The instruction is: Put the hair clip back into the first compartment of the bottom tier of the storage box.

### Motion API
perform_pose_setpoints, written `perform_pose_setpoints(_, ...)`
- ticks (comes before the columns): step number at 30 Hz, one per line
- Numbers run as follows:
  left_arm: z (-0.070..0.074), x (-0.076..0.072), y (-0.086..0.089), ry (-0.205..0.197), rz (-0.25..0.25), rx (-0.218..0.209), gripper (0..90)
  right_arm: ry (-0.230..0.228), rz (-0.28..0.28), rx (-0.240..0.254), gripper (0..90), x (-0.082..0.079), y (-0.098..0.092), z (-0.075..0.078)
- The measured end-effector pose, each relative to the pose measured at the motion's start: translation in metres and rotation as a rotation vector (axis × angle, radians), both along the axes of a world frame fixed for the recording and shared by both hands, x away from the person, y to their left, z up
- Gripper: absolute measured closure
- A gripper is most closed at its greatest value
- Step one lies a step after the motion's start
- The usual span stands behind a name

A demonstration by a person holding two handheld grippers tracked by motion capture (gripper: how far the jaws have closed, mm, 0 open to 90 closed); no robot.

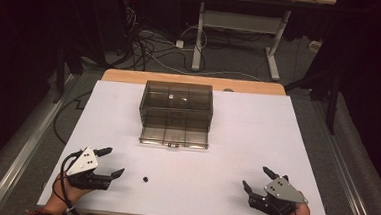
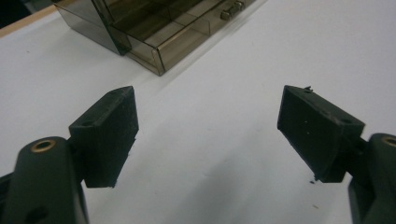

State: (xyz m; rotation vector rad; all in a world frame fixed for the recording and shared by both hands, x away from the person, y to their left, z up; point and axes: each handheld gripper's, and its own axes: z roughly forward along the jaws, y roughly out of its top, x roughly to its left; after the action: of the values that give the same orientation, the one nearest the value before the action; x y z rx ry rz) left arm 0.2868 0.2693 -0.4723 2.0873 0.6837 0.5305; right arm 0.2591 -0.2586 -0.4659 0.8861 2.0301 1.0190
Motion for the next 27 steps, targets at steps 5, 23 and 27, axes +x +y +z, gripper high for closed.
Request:
perform_pose_setpoints(5,-0.001,0.0,-0.002,0.007,-0.013,0.016,21.0,0.001,-0.002,0.003,23.9,0.001,0.001,0.001)
perform_pose_setpoints(23,0.005,-0.006,-0.042,0.147,-0.126,0.041,23.5,0.001,0.016,-0.005,23.9,0.0,0.006,0.001)
perform_pose_setpoints(27,-0.001,-0.004,-0.059,0.178,-0.182,0.072,26.2,0.004,0.018,-0.008,23.9,0.001,0.007,0.0)
